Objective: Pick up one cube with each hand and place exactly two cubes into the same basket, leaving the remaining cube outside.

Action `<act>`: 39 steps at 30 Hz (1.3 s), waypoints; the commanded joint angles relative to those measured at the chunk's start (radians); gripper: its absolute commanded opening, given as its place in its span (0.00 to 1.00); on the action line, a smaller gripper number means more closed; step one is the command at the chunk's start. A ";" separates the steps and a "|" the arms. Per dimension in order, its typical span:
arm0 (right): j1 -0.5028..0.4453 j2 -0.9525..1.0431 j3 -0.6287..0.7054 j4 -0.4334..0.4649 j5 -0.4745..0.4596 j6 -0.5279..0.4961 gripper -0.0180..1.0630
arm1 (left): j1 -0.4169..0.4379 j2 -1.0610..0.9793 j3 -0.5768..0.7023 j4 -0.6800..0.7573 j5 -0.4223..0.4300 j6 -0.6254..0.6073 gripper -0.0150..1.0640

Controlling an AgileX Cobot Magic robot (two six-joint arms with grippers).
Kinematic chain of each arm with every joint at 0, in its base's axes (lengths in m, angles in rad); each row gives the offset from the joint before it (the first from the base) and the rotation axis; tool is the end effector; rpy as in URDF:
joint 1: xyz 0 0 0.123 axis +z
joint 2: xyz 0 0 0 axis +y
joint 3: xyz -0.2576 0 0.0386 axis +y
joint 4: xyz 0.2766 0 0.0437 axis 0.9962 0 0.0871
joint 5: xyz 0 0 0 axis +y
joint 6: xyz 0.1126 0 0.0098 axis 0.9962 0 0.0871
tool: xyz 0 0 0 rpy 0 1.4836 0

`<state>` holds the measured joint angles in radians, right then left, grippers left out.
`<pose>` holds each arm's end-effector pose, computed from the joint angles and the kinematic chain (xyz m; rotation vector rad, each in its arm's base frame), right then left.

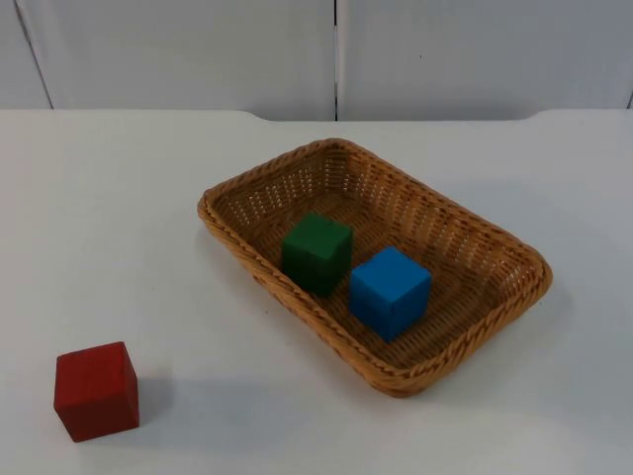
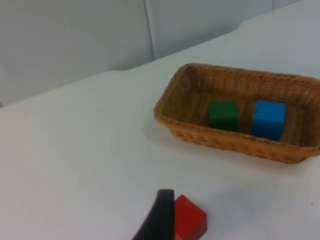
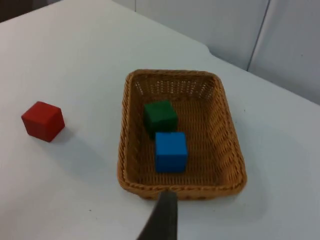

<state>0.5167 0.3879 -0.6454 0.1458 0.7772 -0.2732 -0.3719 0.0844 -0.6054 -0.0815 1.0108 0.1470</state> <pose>0.1115 0.0766 0.3222 -0.7376 1.8702 0.3248 0.0610 -0.0322 0.3147 0.5099 1.9121 -0.2429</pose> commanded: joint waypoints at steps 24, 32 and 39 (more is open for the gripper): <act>0.005 -0.388 0.004 -0.255 0.288 0.239 0.72 | -0.006 -0.084 0.102 -0.003 0.058 -0.055 0.79; 0.005 -0.388 0.065 -0.253 0.357 0.279 0.72 | -0.006 -0.084 0.109 0.009 0.064 -0.055 0.79; 0.005 -0.388 0.129 -0.249 0.299 0.322 0.72 | -0.006 -0.084 0.110 0.016 0.064 -0.063 0.79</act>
<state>0.5184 0.0029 -0.5252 -0.1019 1.1007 0.0354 -0.3719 0.0039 -0.5002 -0.0714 1.0714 0.0926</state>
